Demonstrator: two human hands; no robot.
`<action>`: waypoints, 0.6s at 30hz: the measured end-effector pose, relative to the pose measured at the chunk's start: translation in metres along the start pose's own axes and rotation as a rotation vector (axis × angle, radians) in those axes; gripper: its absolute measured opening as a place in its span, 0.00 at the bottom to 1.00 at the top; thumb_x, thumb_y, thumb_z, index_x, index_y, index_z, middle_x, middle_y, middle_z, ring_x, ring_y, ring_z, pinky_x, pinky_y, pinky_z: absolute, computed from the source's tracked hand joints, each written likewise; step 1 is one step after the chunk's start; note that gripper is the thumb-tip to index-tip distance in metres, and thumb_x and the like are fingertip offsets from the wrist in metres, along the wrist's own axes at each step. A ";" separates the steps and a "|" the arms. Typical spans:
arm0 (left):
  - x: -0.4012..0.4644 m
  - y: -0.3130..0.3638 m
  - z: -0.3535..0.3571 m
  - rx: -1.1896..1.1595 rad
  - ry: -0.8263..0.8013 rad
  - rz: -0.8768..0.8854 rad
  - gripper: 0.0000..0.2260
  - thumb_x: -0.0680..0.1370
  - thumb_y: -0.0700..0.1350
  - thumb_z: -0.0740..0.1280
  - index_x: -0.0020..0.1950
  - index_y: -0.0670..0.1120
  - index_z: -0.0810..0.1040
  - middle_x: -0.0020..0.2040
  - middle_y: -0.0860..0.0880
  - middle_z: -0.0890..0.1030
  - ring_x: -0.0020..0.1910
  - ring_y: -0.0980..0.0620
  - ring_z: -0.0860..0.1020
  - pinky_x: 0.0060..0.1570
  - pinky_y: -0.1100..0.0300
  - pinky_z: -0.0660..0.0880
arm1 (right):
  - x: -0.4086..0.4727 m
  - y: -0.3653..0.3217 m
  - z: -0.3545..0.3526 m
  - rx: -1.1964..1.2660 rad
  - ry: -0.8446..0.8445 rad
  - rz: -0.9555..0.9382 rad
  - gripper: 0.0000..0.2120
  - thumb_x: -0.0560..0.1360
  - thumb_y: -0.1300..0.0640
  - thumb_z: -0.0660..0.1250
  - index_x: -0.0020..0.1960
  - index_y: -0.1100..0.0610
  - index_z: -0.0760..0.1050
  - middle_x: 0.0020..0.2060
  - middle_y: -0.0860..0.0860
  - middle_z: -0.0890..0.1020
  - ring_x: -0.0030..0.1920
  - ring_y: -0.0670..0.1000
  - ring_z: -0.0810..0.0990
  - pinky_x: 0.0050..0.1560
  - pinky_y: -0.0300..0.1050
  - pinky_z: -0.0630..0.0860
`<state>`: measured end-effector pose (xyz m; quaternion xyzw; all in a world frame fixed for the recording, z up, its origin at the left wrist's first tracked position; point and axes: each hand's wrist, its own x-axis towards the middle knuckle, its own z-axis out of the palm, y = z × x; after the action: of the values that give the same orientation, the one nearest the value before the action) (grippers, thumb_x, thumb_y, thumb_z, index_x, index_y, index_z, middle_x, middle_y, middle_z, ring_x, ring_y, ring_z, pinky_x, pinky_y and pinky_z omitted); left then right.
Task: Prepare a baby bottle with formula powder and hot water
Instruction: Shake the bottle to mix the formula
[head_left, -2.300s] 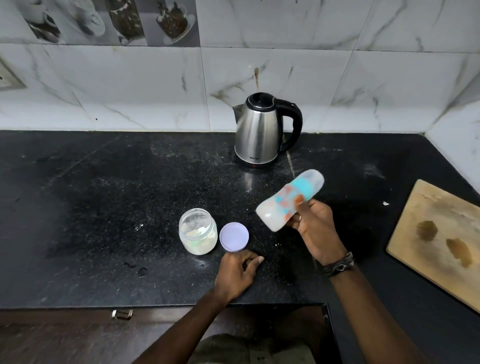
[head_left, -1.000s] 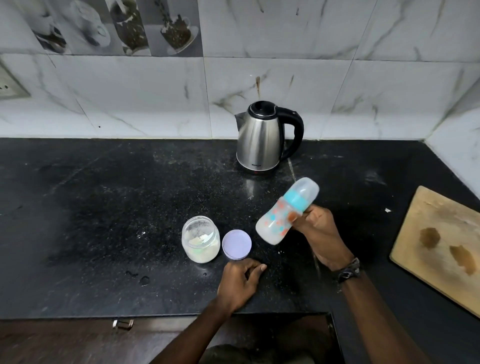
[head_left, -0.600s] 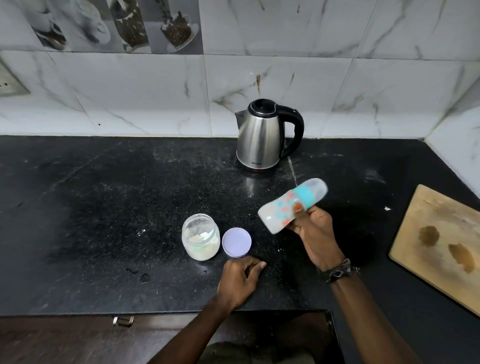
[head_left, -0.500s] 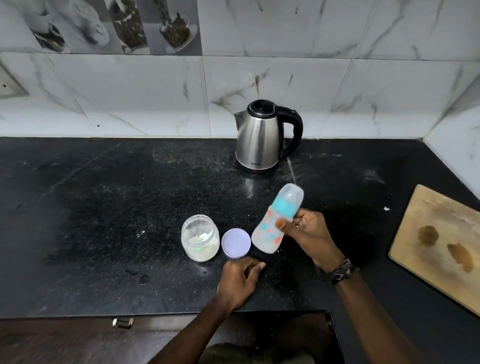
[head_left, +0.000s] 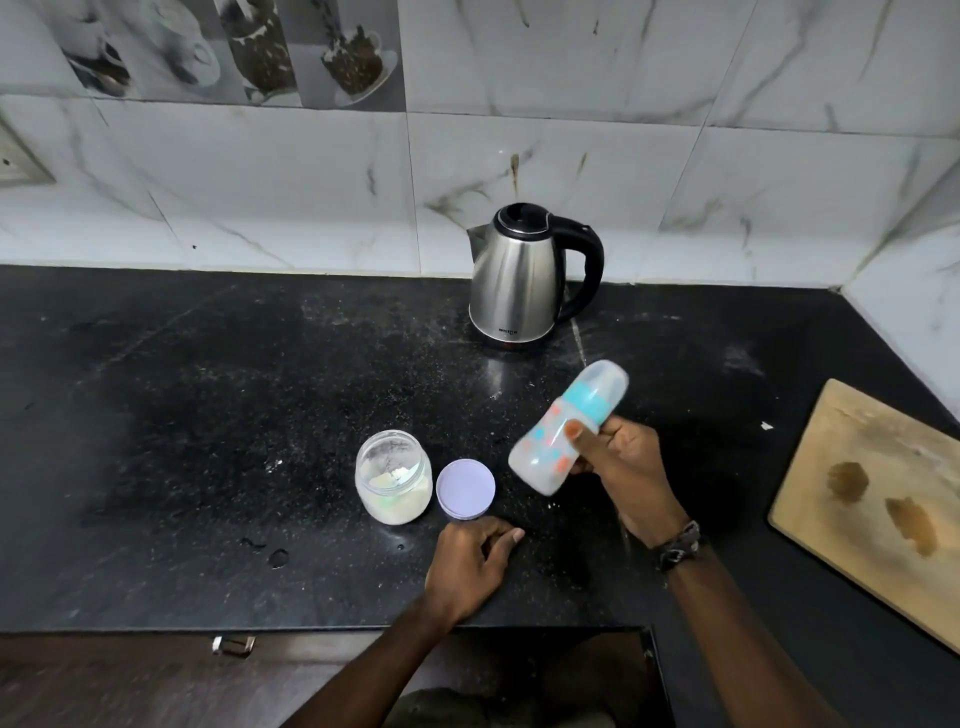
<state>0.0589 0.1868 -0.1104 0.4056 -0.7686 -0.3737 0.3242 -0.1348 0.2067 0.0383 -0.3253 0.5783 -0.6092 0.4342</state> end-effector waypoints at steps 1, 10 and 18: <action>0.001 0.002 0.001 0.002 0.000 0.008 0.10 0.81 0.52 0.69 0.43 0.51 0.84 0.31 0.59 0.78 0.30 0.63 0.75 0.33 0.55 0.74 | -0.001 -0.002 -0.001 -0.006 -0.025 -0.007 0.25 0.66 0.47 0.77 0.55 0.64 0.80 0.46 0.56 0.87 0.46 0.54 0.86 0.47 0.49 0.84; 0.003 0.003 0.001 -0.029 0.012 -0.016 0.12 0.81 0.54 0.68 0.44 0.48 0.85 0.31 0.53 0.81 0.30 0.55 0.78 0.33 0.52 0.76 | 0.003 -0.013 0.007 -0.037 -0.073 -0.021 0.17 0.67 0.50 0.73 0.51 0.60 0.81 0.45 0.56 0.87 0.47 0.56 0.85 0.51 0.58 0.81; -0.001 0.003 0.002 -0.029 0.001 -0.008 0.10 0.81 0.52 0.69 0.43 0.49 0.84 0.31 0.53 0.81 0.29 0.56 0.78 0.32 0.52 0.76 | -0.004 -0.013 0.007 -0.096 -0.179 -0.012 0.18 0.68 0.51 0.73 0.53 0.61 0.81 0.44 0.52 0.87 0.45 0.52 0.86 0.46 0.47 0.83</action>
<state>0.0562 0.1894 -0.1088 0.4039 -0.7613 -0.3860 0.3290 -0.1288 0.2068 0.0522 -0.4021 0.5638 -0.5520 0.4644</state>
